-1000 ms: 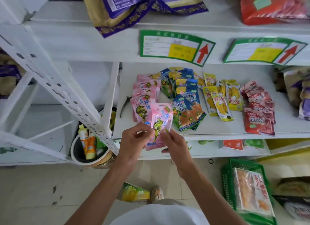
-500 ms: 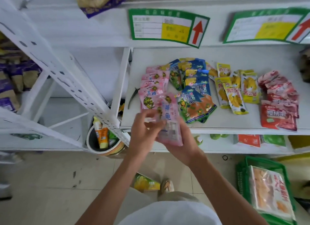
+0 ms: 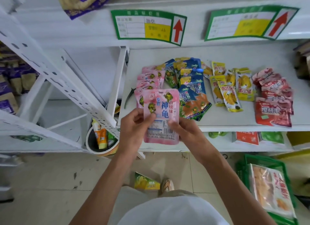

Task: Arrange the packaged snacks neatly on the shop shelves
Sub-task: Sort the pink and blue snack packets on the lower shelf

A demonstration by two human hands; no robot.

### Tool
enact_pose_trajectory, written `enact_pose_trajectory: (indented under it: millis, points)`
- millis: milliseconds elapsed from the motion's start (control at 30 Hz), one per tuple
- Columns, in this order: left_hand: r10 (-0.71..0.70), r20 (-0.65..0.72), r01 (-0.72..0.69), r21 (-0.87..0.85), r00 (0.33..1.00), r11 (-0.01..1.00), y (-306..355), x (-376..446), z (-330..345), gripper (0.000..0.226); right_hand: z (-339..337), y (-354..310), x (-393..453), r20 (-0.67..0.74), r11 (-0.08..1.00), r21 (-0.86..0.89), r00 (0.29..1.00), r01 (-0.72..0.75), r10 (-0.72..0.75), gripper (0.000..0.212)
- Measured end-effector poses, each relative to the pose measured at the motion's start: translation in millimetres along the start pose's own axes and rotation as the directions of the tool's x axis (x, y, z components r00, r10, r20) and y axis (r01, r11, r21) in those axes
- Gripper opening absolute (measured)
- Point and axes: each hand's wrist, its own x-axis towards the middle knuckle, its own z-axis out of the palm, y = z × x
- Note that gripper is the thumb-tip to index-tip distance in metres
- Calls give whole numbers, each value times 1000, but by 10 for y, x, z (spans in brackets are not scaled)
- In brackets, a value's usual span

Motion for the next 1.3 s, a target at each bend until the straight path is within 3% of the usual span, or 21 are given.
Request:
enact_pose_trajectory:
  millis: [167,333,433,633,867,1000,1100,1200,1300]
  points:
    - [-51,127,52,0,991,999,70,-88,-1,14,-130,6,-18,-98,1000,8,995,29,-29,31]
    - [-62,148,62,0,987,998,57,-110,0,16,-259,-35,-88,-109,998,21,992,62,-59,27]
    - [-102,147,105,-15,984,994,-7,-112,28,18,-305,-18,-110,-103,998,38,993,58,-54,31]
    - [-144,271,169,-72,952,983,-38,-67,-4,27,-467,5,-110,-33,999,37,999,-24,25,38]
    - [-78,331,130,-136,940,982,-90,-134,155,25,-234,196,7,-124,999,14,992,-36,37,51]
    - [-48,270,114,-233,962,966,-89,-106,224,10,-149,221,17,-233,999,42,972,28,-18,42]
    - [-42,258,118,-286,965,951,-112,-38,148,26,-96,144,28,-298,995,6,950,99,-92,39]
    - [-43,162,72,-179,986,981,-154,-12,54,35,-15,126,51,-287,985,-111,945,132,-159,50]
    - [-25,82,28,-34,996,999,-210,17,-25,27,23,152,77,-266,977,-170,949,128,-170,62]
